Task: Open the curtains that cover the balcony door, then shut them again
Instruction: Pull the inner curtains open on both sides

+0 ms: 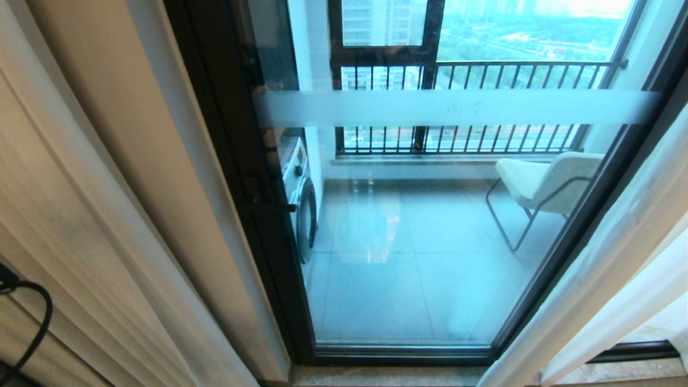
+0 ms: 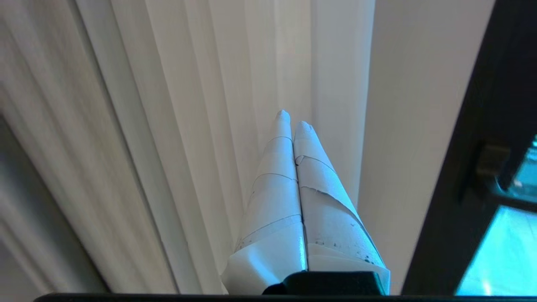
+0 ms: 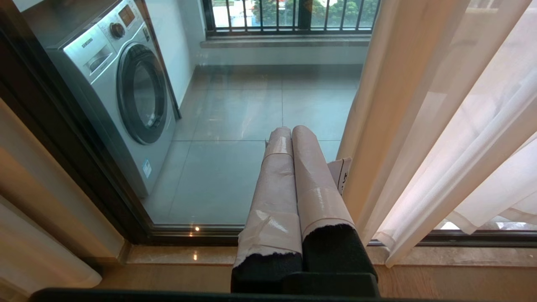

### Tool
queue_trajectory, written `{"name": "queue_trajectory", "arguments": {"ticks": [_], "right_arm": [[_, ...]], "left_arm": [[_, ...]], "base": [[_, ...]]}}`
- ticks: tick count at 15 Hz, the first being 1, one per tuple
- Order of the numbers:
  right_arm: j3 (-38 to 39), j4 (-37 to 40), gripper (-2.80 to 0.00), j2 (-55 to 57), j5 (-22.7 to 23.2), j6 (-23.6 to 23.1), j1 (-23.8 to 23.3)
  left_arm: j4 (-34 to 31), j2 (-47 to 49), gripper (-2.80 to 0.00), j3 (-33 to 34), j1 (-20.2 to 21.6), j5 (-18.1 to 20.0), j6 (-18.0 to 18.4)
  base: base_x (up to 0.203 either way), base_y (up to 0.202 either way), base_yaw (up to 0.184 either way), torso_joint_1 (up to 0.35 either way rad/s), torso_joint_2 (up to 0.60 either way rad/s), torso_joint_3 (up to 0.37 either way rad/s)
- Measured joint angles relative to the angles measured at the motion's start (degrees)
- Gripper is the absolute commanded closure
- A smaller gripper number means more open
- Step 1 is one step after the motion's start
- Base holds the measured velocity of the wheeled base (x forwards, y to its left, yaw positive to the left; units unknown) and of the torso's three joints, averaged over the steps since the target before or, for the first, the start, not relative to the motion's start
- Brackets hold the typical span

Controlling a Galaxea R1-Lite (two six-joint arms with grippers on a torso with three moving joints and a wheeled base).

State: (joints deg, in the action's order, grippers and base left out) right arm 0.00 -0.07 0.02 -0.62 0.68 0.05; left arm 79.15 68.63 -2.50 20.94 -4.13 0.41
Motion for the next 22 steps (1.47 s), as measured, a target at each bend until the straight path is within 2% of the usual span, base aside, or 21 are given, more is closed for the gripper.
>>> {"name": "queue_trajectory", "arguments": {"ticks": [4, 6, 12, 15, 16, 18, 20, 22], "right_arm": [[0.0, 0.0, 0.00, 0.0, 0.0, 0.0, 0.0], [0.0, 0.0, 0.00, 0.0, 0.0, 0.0, 0.0], [0.0, 0.0, 0.00, 0.0, 0.0, 0.0, 0.0], [0.0, 0.0, 0.00, 0.0, 0.0, 0.0, 0.0], [0.0, 0.0, 0.00, 0.0, 0.0, 0.0, 0.0], [0.0, 0.0, 0.00, 0.0, 0.0, 0.0, 0.0], [0.0, 0.0, 0.00, 0.0, 0.0, 0.0, 0.0], [0.0, 0.0, 0.00, 0.0, 0.0, 0.0, 0.0]], "left_arm": [[-16.9, -12.3, 0.00, 0.5, -0.7, 0.6, -0.1], [-25.3, -17.0, 0.00, 1.5, -1.9, 2.4, -0.2], [-40.2, -23.8, 0.00, 2.3, -3.9, 12.3, 0.6], [-47.7, -27.0, 0.00, 2.4, -4.5, 13.6, 0.7], [-49.1, -27.8, 0.00, 2.5, -6.8, 13.4, 0.5], [-51.7, -29.8, 0.00, 2.5, -15.0, 11.7, -0.7], [-57.4, -34.3, 0.00, 2.5, -22.2, 7.8, -1.5], [-64.0, -41.3, 0.00, 2.5, -25.0, 4.8, -1.9]], "base": [[0.000, 0.000, 0.000, 0.000, 0.00, 0.000], [0.000, 0.000, 0.000, 0.000, 0.00, 0.000], [0.000, 0.000, 0.000, 0.000, 0.00, 0.000], [0.000, 0.000, 0.000, 0.000, 0.00, 0.000], [0.000, 0.000, 0.000, 0.000, 0.00, 0.000], [0.000, 0.000, 0.000, 0.000, 0.00, 0.000], [0.000, 0.000, 0.000, 0.000, 0.00, 0.000], [0.000, 0.000, 0.000, 0.000, 0.00, 0.000]]}}
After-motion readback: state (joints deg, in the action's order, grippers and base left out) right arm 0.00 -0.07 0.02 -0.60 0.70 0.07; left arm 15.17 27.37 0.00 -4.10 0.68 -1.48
